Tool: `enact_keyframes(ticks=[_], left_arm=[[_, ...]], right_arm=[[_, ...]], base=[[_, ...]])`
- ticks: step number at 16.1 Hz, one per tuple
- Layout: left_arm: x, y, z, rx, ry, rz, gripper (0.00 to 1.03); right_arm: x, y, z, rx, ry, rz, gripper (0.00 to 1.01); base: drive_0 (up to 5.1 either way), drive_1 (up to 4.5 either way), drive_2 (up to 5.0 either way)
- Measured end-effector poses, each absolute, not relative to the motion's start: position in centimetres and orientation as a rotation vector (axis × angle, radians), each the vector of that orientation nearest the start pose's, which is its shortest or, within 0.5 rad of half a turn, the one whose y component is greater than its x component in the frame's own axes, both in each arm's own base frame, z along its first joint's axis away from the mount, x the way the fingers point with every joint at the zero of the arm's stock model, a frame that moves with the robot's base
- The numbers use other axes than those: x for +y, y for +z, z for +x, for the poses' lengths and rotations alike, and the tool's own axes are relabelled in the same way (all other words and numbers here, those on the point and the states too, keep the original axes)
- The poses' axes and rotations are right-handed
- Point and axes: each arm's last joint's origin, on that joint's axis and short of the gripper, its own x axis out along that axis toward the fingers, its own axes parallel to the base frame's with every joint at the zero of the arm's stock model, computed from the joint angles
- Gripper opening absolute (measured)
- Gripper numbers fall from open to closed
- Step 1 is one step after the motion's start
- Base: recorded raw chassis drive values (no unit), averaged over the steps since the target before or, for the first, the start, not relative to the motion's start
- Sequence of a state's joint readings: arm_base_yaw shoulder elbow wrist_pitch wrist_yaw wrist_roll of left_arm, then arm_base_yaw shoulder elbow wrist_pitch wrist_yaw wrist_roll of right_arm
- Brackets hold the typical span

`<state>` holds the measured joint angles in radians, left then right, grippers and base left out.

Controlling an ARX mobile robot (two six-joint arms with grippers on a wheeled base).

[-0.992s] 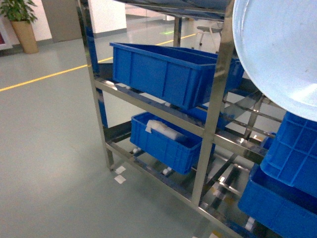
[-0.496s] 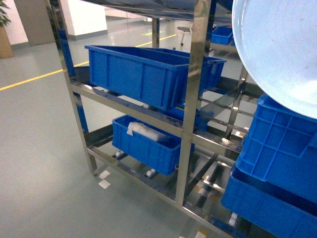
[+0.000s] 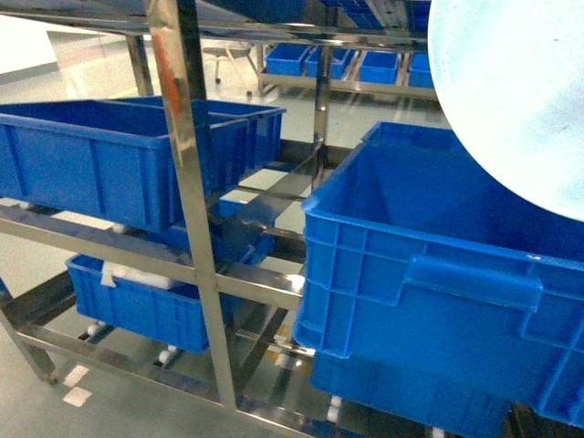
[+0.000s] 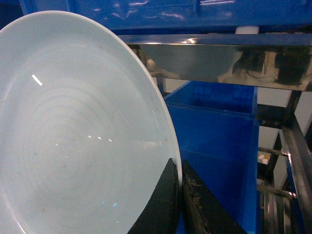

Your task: Place blue tray on left shelf second layer neatly

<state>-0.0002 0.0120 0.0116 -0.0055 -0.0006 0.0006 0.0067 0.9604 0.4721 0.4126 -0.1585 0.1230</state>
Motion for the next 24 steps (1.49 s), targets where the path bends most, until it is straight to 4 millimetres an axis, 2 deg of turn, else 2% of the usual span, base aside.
enact_keyframes(ticks=[24], left_arm=[[0.00,16.60,9.77,0.006,0.003,0.000,0.98]], right_arm=[[0.70,25.00,20.93,0.090,0.165,0.129,0.02]], base=[[-1.8,-1.80,-1.8]])
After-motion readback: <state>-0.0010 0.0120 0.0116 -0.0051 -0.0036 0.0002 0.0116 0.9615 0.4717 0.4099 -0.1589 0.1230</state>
